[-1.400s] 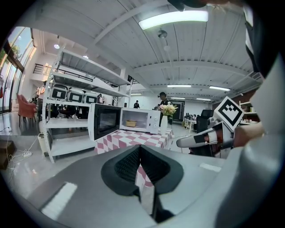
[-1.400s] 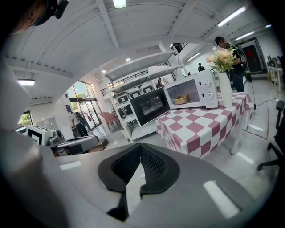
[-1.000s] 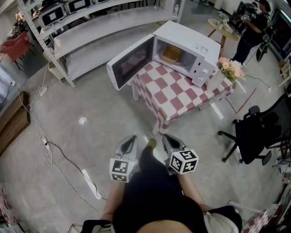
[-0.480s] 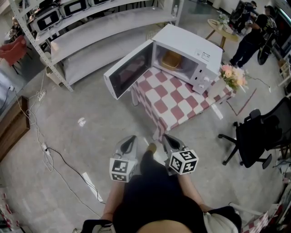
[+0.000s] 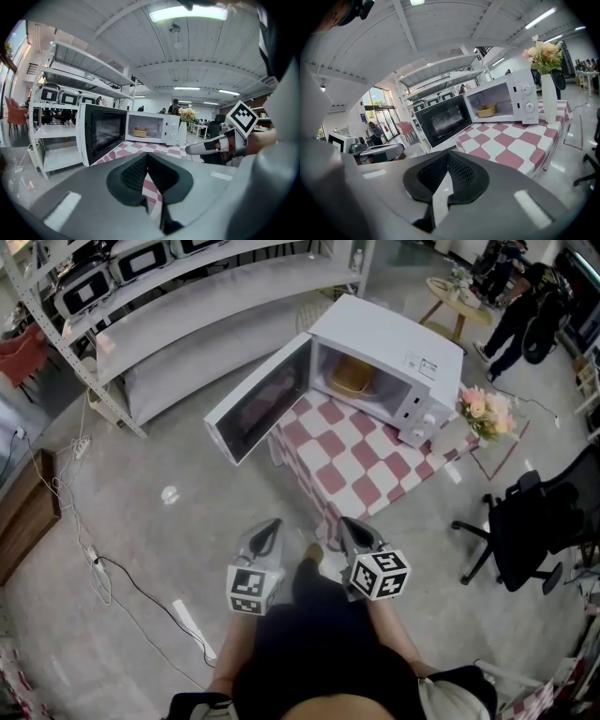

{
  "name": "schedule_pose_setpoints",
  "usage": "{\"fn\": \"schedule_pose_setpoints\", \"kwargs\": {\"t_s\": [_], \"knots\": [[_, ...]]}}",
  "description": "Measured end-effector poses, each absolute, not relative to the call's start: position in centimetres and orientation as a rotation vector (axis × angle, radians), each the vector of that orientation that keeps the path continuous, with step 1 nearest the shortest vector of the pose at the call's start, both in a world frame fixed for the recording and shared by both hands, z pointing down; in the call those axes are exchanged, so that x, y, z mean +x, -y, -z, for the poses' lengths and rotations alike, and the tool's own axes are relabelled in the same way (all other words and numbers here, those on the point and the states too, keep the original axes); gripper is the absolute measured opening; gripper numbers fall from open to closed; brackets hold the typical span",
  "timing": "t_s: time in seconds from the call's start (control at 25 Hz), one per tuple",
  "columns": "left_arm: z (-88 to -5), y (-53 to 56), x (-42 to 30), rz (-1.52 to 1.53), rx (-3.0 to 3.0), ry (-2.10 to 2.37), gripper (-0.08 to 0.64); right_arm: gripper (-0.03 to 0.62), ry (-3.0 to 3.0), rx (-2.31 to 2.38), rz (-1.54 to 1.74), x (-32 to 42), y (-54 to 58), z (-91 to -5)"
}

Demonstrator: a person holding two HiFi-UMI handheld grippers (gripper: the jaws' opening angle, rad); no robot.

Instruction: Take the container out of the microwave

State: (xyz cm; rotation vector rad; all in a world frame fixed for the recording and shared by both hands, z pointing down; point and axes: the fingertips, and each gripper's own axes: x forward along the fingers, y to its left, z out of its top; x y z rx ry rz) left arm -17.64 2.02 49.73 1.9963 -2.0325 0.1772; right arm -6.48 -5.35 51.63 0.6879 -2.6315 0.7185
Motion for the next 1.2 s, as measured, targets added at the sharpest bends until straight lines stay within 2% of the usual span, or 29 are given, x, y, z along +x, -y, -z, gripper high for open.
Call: {"fn": "schedule_pose_setpoints", "kwargs": {"t_s": [1.2], "knots": [[-51.1,12.9,-23.6,-0.213,2.022,2.015,0.009,0.001,2.623,0.669,-0.73,-12.8,19.5,-53.4]]}}
